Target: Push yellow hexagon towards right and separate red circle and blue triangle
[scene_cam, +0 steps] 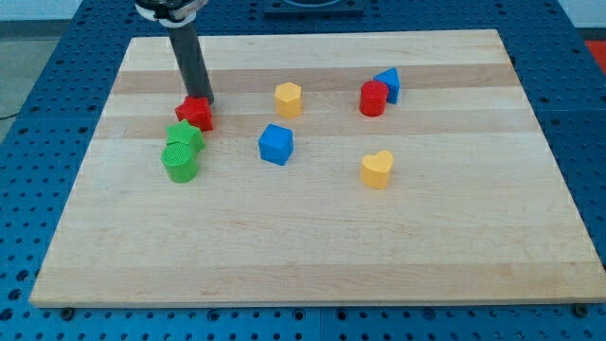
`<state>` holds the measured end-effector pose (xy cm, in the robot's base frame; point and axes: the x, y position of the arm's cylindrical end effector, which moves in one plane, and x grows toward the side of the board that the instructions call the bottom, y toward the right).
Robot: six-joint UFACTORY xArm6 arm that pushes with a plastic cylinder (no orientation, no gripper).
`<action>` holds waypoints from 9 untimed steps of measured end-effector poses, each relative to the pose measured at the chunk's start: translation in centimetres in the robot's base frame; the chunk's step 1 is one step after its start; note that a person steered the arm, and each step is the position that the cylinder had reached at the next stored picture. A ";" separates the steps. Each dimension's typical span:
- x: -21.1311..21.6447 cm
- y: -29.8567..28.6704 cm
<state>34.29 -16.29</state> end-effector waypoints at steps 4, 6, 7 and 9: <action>2.7 6.1; 1.6 10.5; -0.7 15.5; -2.6 21.6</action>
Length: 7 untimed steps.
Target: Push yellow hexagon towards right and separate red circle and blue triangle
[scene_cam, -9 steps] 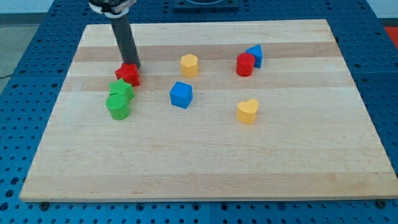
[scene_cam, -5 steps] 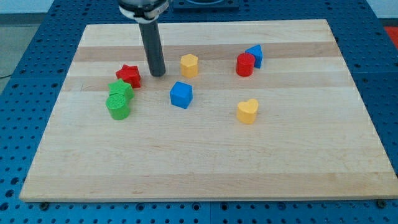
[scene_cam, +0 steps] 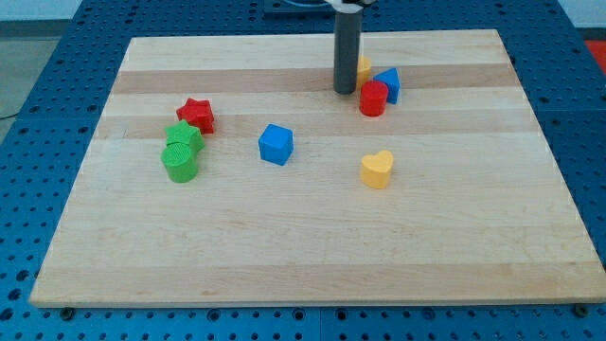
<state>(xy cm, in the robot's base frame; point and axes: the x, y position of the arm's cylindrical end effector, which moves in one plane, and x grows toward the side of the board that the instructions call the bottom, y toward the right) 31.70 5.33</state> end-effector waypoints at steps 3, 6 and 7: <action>4.6 6.6; 5.0 7.6; 7.1 5.1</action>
